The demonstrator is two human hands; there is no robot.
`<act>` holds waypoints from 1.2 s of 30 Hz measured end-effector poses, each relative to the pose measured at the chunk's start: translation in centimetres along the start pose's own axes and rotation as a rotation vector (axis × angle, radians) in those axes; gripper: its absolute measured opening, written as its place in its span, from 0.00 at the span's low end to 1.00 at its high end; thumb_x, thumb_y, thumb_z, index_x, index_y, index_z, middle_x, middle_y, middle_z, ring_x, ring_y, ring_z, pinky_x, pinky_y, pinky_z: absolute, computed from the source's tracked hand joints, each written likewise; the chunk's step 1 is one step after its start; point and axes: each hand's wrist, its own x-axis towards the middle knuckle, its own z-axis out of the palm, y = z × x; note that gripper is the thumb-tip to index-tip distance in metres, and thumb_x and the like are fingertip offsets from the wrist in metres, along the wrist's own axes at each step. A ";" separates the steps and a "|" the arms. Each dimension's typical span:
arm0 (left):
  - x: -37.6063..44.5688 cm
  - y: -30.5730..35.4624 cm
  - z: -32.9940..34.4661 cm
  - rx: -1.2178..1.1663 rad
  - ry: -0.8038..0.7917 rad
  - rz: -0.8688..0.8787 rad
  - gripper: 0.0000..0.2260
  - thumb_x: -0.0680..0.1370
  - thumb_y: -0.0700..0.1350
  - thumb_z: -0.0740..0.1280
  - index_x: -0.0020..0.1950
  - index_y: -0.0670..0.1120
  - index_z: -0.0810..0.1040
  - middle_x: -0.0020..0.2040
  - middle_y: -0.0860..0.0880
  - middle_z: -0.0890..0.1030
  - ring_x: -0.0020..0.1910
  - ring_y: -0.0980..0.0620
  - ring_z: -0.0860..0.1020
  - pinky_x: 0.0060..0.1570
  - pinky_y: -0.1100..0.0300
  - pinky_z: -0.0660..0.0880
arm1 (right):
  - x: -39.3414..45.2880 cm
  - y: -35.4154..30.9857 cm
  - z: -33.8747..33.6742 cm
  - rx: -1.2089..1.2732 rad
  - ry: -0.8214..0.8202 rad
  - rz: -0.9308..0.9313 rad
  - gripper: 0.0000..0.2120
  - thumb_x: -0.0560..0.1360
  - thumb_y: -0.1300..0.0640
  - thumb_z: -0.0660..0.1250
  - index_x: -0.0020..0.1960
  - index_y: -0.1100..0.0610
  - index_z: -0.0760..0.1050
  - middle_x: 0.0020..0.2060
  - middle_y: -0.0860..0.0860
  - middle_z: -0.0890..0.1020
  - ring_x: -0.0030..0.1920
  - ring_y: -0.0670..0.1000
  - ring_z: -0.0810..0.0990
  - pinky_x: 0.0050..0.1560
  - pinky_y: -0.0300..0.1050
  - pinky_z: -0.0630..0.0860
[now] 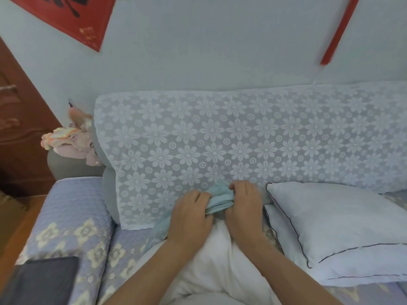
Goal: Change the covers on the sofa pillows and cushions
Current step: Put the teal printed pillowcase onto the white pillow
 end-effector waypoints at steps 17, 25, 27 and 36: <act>5.5 0.1 -1.5 -0.005 -0.286 -0.230 0.07 0.75 0.43 0.68 0.44 0.51 0.70 0.38 0.52 0.75 0.41 0.45 0.78 0.36 0.54 0.69 | 3.9 0.8 -2.1 0.550 -0.563 0.474 0.08 0.75 0.65 0.67 0.45 0.57 0.84 0.38 0.58 0.84 0.36 0.46 0.75 0.40 0.44 0.69; 4.5 -0.5 -0.8 -0.168 -0.017 -0.209 0.09 0.74 0.37 0.63 0.51 0.49 0.76 0.46 0.52 0.77 0.44 0.49 0.75 0.43 0.50 0.73 | 3.1 0.4 -2.2 0.484 -0.589 0.298 0.09 0.76 0.63 0.68 0.38 0.55 0.79 0.29 0.46 0.75 0.32 0.41 0.69 0.35 0.39 0.65; 4.3 0.3 -0.8 -0.382 -0.009 -0.325 0.09 0.74 0.34 0.61 0.45 0.47 0.76 0.40 0.53 0.78 0.41 0.51 0.76 0.40 0.55 0.72 | 2.6 0.1 -1.9 0.442 -0.593 0.223 0.13 0.77 0.60 0.69 0.35 0.51 0.74 0.27 0.43 0.72 0.31 0.40 0.67 0.34 0.38 0.63; 3.0 1.5 -0.7 -0.097 -0.136 -0.350 0.07 0.74 0.44 0.66 0.44 0.52 0.68 0.38 0.51 0.80 0.39 0.47 0.77 0.35 0.51 0.69 | 2.3 -0.6 -2.6 0.155 -0.276 0.223 0.13 0.65 0.68 0.63 0.42 0.53 0.66 0.29 0.47 0.72 0.33 0.53 0.72 0.33 0.49 0.62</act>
